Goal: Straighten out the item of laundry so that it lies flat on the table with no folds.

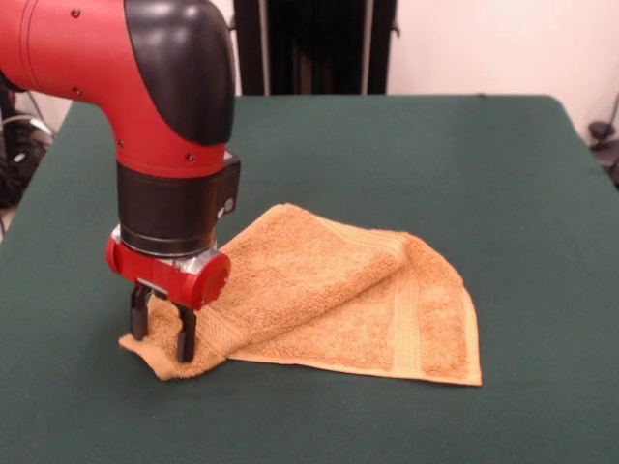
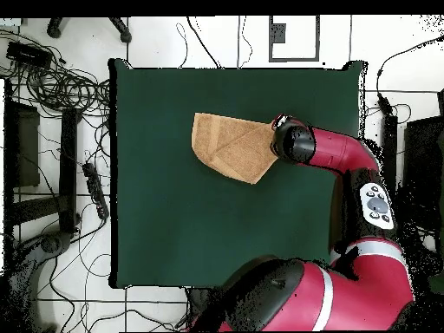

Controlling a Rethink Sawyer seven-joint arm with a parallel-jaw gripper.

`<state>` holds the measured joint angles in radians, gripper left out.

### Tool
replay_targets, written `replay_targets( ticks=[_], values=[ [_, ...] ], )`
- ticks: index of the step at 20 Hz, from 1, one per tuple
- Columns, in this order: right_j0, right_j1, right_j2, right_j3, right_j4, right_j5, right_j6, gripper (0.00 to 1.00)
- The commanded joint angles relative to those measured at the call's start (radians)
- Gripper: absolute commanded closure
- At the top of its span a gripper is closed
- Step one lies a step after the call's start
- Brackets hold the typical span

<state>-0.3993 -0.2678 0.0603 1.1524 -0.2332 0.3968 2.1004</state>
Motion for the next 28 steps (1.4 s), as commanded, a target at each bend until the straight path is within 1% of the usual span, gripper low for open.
replay_targets(
  ticks=[1, 9, 17, 25, 28],
  values=[
    [-0.026, -0.017, 0.028, 0.192, 0.002, -0.040, 0.097, 0.00],
    [-0.060, 0.004, 0.047, 0.202, -0.008, -0.074, 0.073, 0.00],
    [-0.063, 0.017, 0.053, 0.189, -0.003, -0.072, 0.072, 0.00],
    [-0.056, 0.005, 0.040, 0.206, 0.000, -0.077, 0.091, 0.00],
    [-0.060, -0.031, 0.038, 0.241, -0.003, -0.072, 0.089, 0.00]
  ],
)
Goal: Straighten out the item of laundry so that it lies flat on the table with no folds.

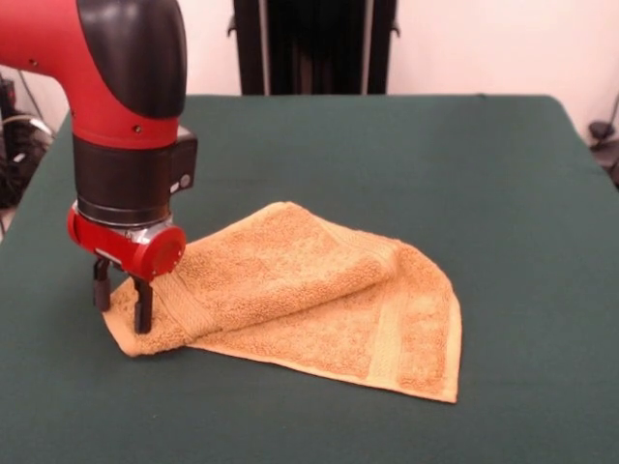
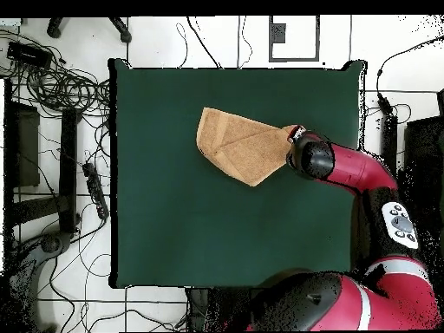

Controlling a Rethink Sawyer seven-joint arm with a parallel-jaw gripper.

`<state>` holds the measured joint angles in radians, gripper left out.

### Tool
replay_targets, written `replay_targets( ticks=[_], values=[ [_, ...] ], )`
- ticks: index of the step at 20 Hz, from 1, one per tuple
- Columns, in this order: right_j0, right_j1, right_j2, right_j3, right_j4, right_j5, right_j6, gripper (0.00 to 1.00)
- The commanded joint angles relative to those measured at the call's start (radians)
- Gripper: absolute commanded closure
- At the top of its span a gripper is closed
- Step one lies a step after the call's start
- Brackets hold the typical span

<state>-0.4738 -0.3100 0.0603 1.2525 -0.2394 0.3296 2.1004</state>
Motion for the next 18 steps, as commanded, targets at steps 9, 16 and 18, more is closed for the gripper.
replay_targets(
  ticks=[9, 16, 18],
  values=[
    [-0.050, -0.067, 0.071, 0.249, -0.013, -0.003, 0.043, 0.00],
    [-0.068, -0.052, 0.083, 0.255, -0.022, -0.030, 0.041, 0.00],
    [-0.064, -0.046, 0.081, 0.251, -0.024, -0.035, 0.048, 0.00]
  ],
)
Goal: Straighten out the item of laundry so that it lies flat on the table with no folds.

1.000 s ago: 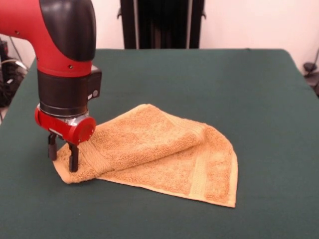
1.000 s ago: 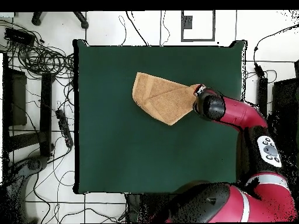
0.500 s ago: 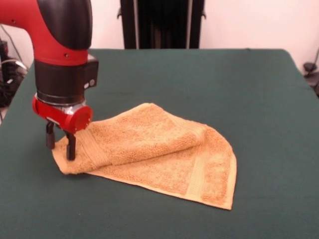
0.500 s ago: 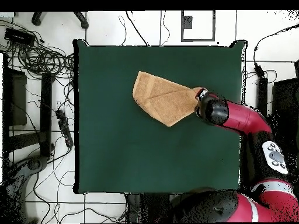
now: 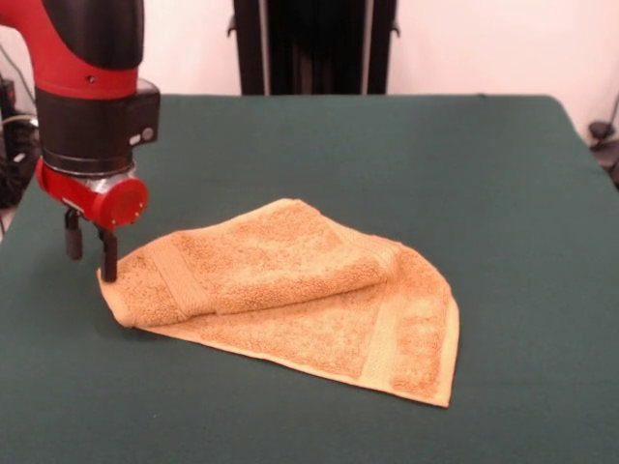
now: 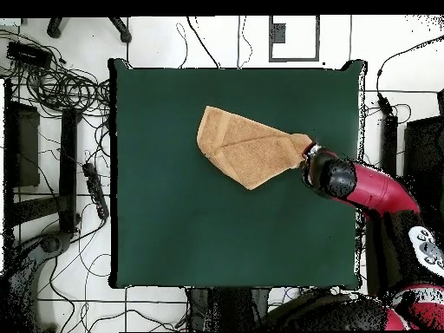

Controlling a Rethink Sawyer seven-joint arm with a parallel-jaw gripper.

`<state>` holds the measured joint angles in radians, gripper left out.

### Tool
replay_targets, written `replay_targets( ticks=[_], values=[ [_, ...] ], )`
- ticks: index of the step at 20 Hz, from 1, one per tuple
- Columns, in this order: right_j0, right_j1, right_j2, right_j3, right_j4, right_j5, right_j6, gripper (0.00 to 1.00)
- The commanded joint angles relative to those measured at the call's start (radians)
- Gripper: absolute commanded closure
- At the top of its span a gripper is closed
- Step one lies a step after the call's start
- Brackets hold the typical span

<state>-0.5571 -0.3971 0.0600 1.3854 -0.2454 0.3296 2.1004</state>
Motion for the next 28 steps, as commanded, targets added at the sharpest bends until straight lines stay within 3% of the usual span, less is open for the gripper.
replay_targets(
  ticks=[1, 17, 28],
  values=[
    [0.019, 0.043, 0.083, 0.118, -0.017, -0.034, 0.049, 0.00],
    [0.065, 0.074, 0.077, 0.104, 0.020, -0.069, 0.125, 0.00],
    [0.099, 0.162, 0.018, 0.000, 0.023, -0.124, 0.140, 0.00]
  ],
)
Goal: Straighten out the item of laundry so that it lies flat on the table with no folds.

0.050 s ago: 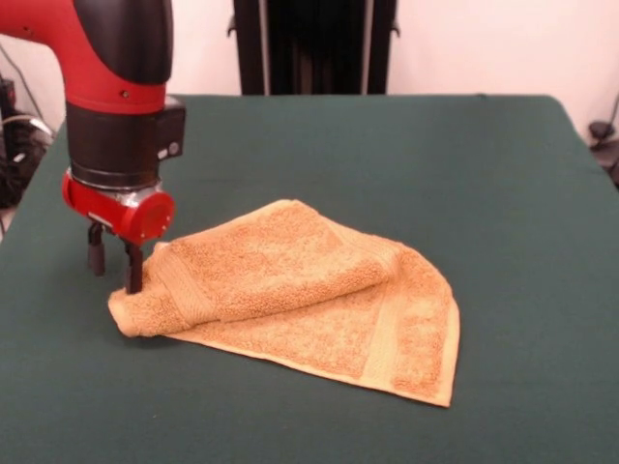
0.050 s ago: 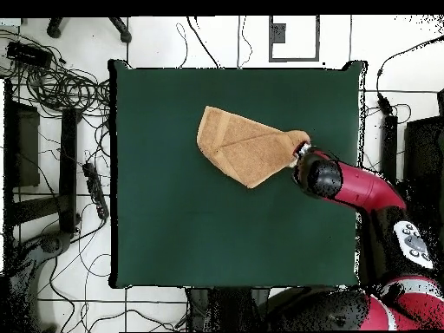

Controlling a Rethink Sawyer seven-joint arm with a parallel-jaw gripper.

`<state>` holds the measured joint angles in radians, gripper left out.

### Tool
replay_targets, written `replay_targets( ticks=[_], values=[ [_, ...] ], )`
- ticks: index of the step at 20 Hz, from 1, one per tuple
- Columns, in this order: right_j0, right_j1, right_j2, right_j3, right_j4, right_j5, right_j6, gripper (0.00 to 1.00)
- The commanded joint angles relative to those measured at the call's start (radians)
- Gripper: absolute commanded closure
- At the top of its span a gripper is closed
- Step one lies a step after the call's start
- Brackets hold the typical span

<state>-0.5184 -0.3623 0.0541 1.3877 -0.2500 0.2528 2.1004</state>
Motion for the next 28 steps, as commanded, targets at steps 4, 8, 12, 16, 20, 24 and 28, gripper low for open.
replay_targets(
  ticks=[4, 8, 12, 16, 20, 24, 28],
  values=[
    [0.044, 0.136, 0.022, -0.043, 0.022, -0.028, 0.104, 0.00],
    [0.029, 0.144, 0.015, -0.088, 0.007, 0.004, 0.063, 0.00],
    [0.020, 0.139, -0.011, -0.118, -0.010, 0.057, 0.029, 0.00],
    [-0.011, 0.122, -0.025, -0.146, -0.039, 0.115, -0.039, 1.00],
    [-0.082, 0.077, -0.008, -0.136, -0.081, 0.186, -0.151, 1.00],
    [-0.149, 0.013, 0.003, -0.085, -0.138, 0.227, -0.234, 1.00],
    [-0.284, -0.169, 0.092, 0.043, -0.164, 0.305, -0.386, 1.00]
  ],
)
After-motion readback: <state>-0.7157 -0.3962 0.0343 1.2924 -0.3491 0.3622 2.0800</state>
